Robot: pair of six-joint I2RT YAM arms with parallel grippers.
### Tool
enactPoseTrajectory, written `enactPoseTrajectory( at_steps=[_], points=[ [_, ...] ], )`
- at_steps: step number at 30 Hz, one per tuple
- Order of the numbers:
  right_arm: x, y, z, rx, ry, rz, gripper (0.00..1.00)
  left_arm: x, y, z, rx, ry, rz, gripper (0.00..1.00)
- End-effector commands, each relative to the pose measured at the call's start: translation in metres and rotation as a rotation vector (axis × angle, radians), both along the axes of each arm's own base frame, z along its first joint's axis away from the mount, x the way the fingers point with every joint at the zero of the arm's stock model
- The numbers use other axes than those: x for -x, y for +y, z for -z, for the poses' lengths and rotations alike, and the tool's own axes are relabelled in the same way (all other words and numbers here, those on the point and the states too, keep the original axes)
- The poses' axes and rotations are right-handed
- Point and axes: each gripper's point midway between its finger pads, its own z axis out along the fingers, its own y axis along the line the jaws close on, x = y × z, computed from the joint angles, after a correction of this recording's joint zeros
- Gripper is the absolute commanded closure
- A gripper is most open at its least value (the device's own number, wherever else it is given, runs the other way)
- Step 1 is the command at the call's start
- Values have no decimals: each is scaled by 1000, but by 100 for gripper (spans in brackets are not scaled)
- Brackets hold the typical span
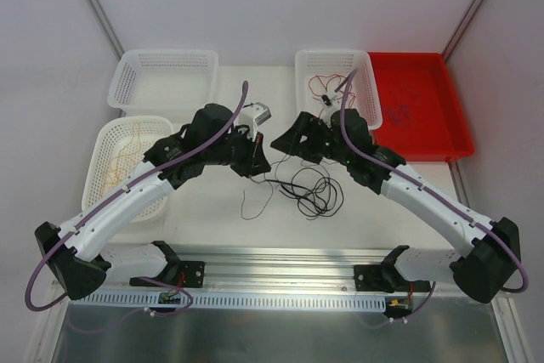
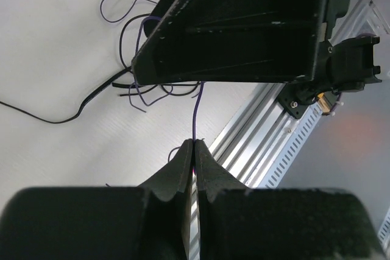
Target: Untangle the cables
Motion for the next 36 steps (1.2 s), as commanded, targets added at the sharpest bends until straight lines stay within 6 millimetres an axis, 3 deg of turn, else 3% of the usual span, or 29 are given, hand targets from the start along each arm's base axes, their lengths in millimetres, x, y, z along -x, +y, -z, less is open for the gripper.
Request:
enactPoseTrajectory(
  at_steps=[1,6,7,10,12,14,16,17,21,26,28,30,31,35,36],
  points=[
    [-6,7,-17,-72,-24,34,30,-7,-9,-26,44,-102,14,100],
    [-8,-4,-14,-19,-52,63,68,-5,-9,-19,31,-100,23,100],
    [-9,-6,-15,-8,-59,68,81,-4,-9,-17,28,-94,24,100],
    [-10,-15,-19,36,-91,84,95,-4,-9,-16,29,-93,26,100],
    [-9,-21,-24,61,-111,93,98,-3,-10,-15,30,-92,28,99],
    [-9,-30,-24,105,-133,105,99,-4,-9,-13,24,-92,23,82],
    [-10,-37,-38,123,-178,103,99,-8,-7,-8,9,-93,-2,67],
    [-14,-47,-37,158,-183,139,99,-9,-6,-7,5,-92,-8,54],
    [-19,-69,-49,214,-222,165,99,-16,-6,5,-31,-81,-34,31],
    [-39,-129,-78,317,-284,279,99,-34,7,10,-82,-117,-112,2],
    [-50,-158,-101,342,-329,362,99,-44,15,12,-95,-109,-165,1],
    [-56,-185,-113,394,-353,416,99,-58,31,18,-97,-73,-232,1],
    [-58,-196,-129,405,-373,446,99,-70,44,20,-91,-49,-289,1],
    [-76,-239,-147,502,-421,573,99,-86,77,34,-89,23,-415,1],
    [-81,-254,-148,529,-426,614,99,-94,97,43,-99,47,-480,1]
  ],
)
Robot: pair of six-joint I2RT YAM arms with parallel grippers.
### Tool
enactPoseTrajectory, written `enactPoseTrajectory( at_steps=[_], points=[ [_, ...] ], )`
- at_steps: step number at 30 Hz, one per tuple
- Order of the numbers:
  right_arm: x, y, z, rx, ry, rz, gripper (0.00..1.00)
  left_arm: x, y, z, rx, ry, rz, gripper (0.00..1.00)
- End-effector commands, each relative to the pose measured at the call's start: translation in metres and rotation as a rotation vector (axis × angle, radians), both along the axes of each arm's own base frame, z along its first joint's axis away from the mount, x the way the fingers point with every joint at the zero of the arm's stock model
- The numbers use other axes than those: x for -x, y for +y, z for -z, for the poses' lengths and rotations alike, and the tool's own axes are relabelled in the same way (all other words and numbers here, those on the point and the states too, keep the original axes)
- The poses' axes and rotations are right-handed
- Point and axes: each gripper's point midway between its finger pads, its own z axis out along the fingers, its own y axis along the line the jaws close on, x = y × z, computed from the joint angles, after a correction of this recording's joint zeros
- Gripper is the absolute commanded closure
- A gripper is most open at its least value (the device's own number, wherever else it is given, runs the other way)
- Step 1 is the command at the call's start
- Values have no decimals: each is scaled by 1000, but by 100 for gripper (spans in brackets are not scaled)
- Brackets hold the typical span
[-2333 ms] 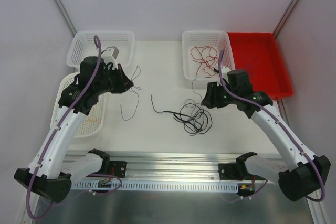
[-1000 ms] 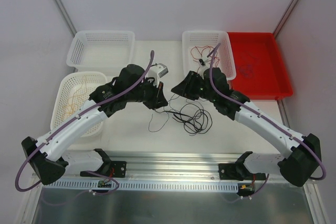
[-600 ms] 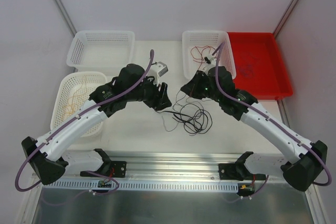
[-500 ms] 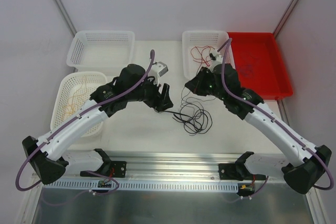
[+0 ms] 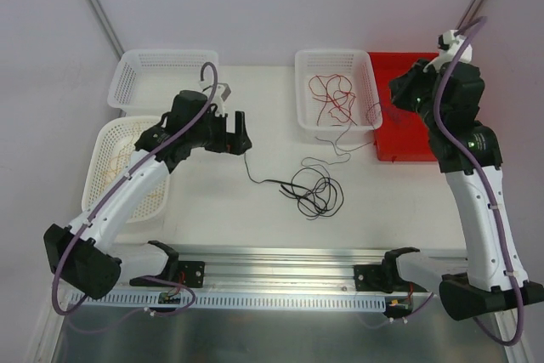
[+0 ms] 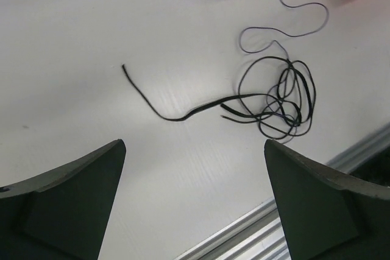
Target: Untangle the cables
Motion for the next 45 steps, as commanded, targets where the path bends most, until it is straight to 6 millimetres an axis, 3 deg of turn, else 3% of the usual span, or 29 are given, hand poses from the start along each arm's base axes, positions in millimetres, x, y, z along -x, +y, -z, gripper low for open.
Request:
enactPoseTrajectory(
  at_steps=[1,6,8,12,18,19,20,23,27,29,32,35,39,40,41,45],
  points=[
    [-11,-42,-10,123,-35,119,99,-12,37,21,7,70,-150,1],
    [-48,-101,-4,169,-49,302,99,-24,85,58,-70,132,-300,1],
    [-63,-114,-3,183,-56,338,99,-24,90,59,-86,127,-315,1],
    [-94,-163,12,209,-17,446,99,-24,94,61,-107,122,-323,1],
    [-151,-215,62,197,96,516,96,-25,95,64,-116,129,-320,1],
    [-157,-221,69,186,114,524,94,-25,95,66,-118,135,-318,1],
    [-174,-229,89,177,154,528,91,-25,94,67,-116,139,-313,1],
    [-198,-246,119,145,219,536,70,-25,94,71,-119,151,-309,1],
    [-207,-262,144,148,291,569,43,-26,94,75,-123,163,-310,1],
    [-205,-262,146,115,301,582,28,-26,93,76,-123,169,-305,1],
    [-196,-245,135,74,282,524,16,-24,89,75,-110,173,-290,1],
    [-178,-216,128,34,281,437,12,-23,85,72,-85,176,-273,1],
    [-143,-161,129,-3,320,294,12,-22,79,73,-64,193,-259,1],
    [-124,-146,138,-6,346,269,12,-22,78,73,-60,197,-256,1],
    [-117,-124,141,-3,356,222,12,-21,77,74,-58,205,-253,1],
    [-74,-62,168,-10,396,105,12,-20,74,75,-46,214,-242,1]
  ],
)
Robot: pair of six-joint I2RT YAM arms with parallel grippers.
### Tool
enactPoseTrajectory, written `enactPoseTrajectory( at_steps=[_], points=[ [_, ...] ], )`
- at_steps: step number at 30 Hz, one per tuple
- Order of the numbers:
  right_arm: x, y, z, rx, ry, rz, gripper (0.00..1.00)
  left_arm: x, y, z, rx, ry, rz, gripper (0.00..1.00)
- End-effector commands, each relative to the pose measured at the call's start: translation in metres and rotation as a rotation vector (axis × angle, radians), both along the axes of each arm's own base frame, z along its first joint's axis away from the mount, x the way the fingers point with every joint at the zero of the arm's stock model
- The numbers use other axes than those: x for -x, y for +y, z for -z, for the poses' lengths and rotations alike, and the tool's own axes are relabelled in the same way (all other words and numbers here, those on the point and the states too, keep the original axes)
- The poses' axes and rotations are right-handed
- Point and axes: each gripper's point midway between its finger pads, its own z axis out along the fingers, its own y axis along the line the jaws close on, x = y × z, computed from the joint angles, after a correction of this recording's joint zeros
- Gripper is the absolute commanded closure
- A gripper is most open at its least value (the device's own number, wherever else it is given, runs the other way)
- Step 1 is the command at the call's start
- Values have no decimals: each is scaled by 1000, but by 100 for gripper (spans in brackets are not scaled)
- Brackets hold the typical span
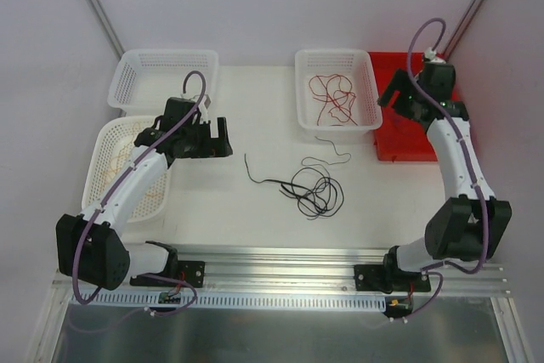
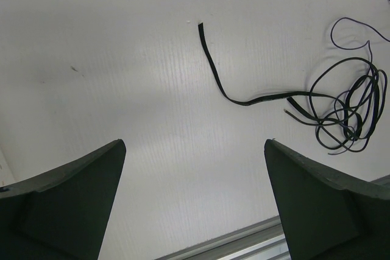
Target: Untangle the cables
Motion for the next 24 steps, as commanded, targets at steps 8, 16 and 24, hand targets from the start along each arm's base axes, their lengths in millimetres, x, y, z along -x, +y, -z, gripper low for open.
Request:
enactPoseTrajectory(
  at_steps=[8,16,24],
  points=[
    [86,121,55,-144,-2,-168,14,-1,-2,-1,17,-2,9,1],
    [88,118,116,-207,47,33,16,-1,0,0,4,-3,1,1],
    [73,134,151,-264,90,111,25,-2,0,1,2,0,2,1]
  ],
)
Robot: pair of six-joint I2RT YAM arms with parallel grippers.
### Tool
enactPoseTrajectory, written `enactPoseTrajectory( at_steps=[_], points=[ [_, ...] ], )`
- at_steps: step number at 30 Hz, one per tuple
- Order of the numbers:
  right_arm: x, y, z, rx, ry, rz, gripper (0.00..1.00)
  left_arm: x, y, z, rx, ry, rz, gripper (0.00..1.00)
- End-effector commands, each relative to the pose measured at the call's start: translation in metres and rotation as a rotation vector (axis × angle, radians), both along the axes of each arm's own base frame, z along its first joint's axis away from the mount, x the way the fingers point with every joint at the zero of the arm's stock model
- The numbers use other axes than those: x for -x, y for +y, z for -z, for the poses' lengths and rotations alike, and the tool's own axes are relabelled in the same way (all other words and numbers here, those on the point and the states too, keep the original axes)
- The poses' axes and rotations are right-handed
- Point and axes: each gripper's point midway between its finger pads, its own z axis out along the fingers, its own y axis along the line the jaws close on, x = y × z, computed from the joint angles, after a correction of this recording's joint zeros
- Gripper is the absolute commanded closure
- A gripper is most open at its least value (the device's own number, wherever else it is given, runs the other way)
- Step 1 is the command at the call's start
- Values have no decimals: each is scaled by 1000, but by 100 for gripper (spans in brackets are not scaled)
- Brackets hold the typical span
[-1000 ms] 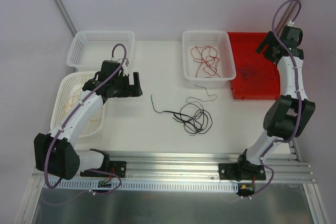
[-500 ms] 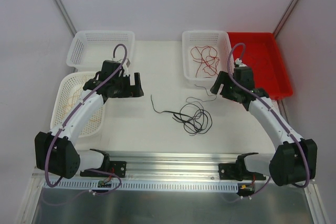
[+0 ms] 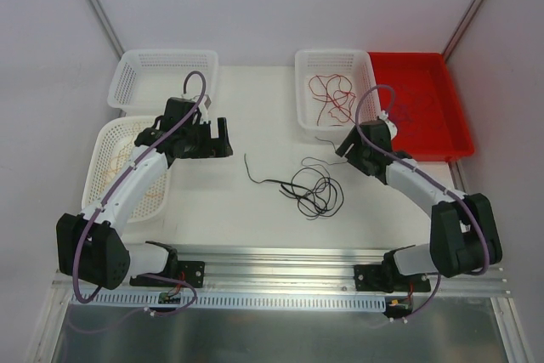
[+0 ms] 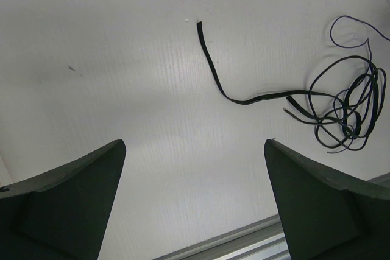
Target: Untangle the cables
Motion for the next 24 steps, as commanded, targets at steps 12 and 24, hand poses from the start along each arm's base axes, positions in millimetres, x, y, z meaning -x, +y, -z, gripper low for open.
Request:
enactPoseTrajectory(
  at_steps=[12,24],
  points=[
    [-10,22,23,-32,25,45,75,0,-3,-1,23,1,14,1],
    [7,84,-161,7,-278,-309,99,2,-9,-2,44,8,37,1]
  ],
)
